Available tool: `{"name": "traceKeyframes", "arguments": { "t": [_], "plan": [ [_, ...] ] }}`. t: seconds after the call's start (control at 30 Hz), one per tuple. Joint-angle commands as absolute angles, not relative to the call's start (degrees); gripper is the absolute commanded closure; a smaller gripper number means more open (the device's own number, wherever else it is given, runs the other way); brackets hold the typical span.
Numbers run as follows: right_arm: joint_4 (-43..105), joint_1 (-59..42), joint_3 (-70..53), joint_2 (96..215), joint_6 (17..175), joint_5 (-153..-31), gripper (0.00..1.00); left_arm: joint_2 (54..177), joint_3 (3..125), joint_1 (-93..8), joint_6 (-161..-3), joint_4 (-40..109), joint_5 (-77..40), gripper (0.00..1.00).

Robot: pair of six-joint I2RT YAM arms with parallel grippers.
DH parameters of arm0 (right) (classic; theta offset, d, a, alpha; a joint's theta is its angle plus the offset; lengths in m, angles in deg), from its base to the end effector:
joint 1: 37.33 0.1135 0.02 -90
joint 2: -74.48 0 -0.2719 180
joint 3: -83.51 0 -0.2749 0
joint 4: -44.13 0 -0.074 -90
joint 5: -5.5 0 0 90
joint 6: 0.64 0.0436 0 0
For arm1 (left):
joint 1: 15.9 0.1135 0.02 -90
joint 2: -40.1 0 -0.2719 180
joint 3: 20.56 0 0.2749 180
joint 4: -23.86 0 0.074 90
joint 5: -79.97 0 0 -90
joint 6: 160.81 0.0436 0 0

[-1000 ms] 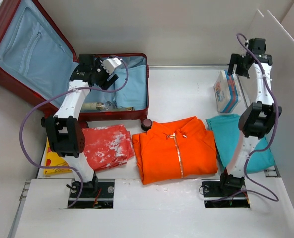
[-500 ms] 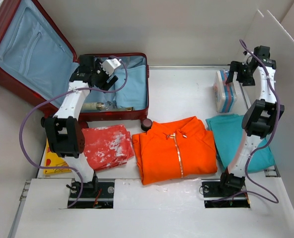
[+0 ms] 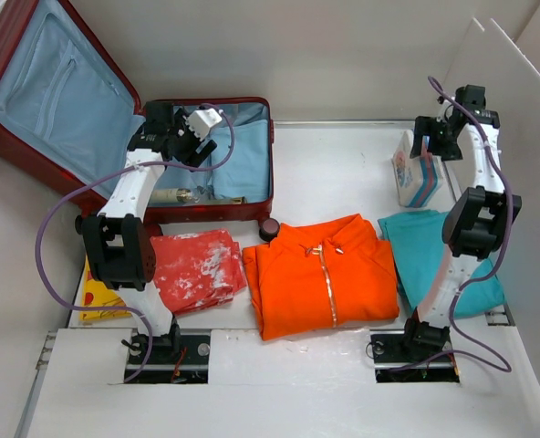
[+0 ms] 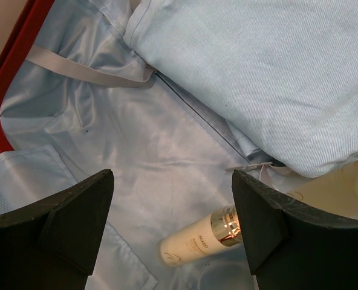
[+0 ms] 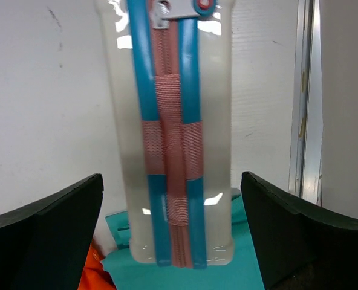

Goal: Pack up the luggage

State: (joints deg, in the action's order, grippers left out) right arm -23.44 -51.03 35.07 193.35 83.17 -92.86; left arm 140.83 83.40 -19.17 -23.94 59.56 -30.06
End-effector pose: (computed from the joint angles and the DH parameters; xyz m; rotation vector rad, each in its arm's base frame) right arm 0.4745 -0.1091 0.3162 0.1066 2.5120 0.0436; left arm 0.4405 -0.0401 0.3344 1.0695 1.8079 0.0834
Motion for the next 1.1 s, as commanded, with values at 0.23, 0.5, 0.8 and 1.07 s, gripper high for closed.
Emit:
{"name": "traceKeyframes", "arguments": {
  "t": [0.23, 0.5, 0.8, 1.07],
  "plan": [
    [-23.15, -49.02, 35.12, 194.62, 84.19, -81.15, 0.01, 137.66, 83.36, -19.07, -22.48, 60.81, -32.97, 0.24],
    [-21.13, -48.5, 33.01, 198.13, 84.18, -85.64, 0.01, 137.66, 83.37, -19.07, -21.95, 61.33, -33.49, 0.24],
    [-21.13, -48.5, 36.62, 200.6, 83.66, -90.82, 0.56, 137.13, 87.05, -19.07, -16.86, 68.45, -38.42, 0.24],
    [-20.34, -48.5, 38.9, 194.47, 81.19, -106.1, 1.0, 132.04, 86.26, -19.07, -18.31, 64.51, -45.17, 0.11]
  ]
}}
